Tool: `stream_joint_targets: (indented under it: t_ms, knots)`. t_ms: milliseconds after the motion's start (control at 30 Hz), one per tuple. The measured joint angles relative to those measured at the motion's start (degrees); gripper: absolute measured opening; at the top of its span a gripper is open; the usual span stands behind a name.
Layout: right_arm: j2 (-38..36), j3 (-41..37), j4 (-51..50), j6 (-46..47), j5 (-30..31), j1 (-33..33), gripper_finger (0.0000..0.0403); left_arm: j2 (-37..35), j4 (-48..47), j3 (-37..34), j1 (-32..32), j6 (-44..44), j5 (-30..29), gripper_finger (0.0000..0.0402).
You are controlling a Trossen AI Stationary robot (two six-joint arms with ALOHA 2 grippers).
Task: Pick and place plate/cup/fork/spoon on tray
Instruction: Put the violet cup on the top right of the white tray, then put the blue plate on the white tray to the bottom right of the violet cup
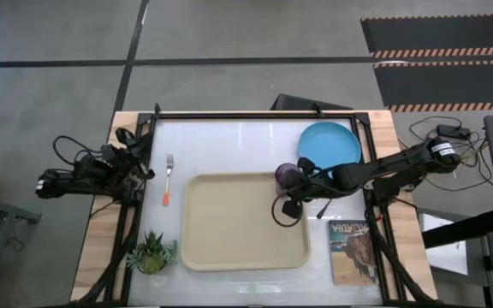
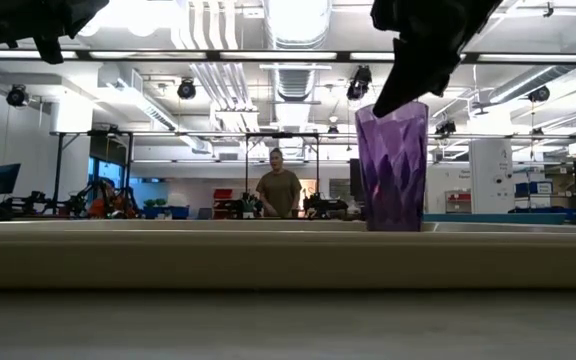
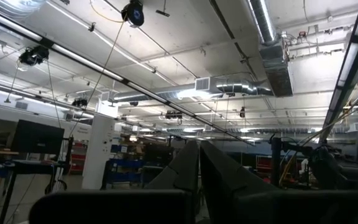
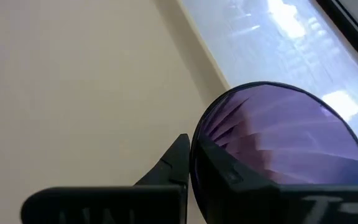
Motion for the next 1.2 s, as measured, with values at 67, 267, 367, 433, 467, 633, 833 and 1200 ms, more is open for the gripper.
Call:
stream_joint_targets:
  t_ms: [67,267,367,433,467,633,833,1200]
  knots:
    - [0.52,-0.13,0.18,0.02,0.14,-0.01,0.0016,0.0,0.01,0.0,0.0,0.0,0.01,0.0]
    - [1.67,1.01,-0.61,0.43,-0.24,-0.03,0.0048,0.0,0.0,0.0,0.0,0.02,0.0,0.0]
    - [1.56,2.46,-0.39,0.43,-0.22,-0.03,0.0079,0.0,0.0,0.0,0.0,0.02,0.0,0.0]
    - [1.53,3.34,-0.57,0.43,-0.22,-0.03,0.01,0.0,0.01,0.0,0.0,0.02,0.01,0.0]
    - [1.56,3.72,-0.94,0.43,-0.22,-0.03,0.011,0.0,0.0,0.0,0.0,0.02,0.01,0.0]
    - [1.46,6.61,-4.78,0.14,-0.19,-0.03,0.015,0.0,0.0,0.0,0.0,0.02,0.02,0.0]
    - [1.24,11.0,-8.92,-0.28,-0.2,-0.03,0.0171,0.0,0.0,0.0,0.0,0.02,0.0,0.0]
    - [-1.31,19.4,-11.32,-0.54,-0.23,-1.09,0.0168,0.0,-0.15,0.0,0.0,0.0,0.02,0.0]
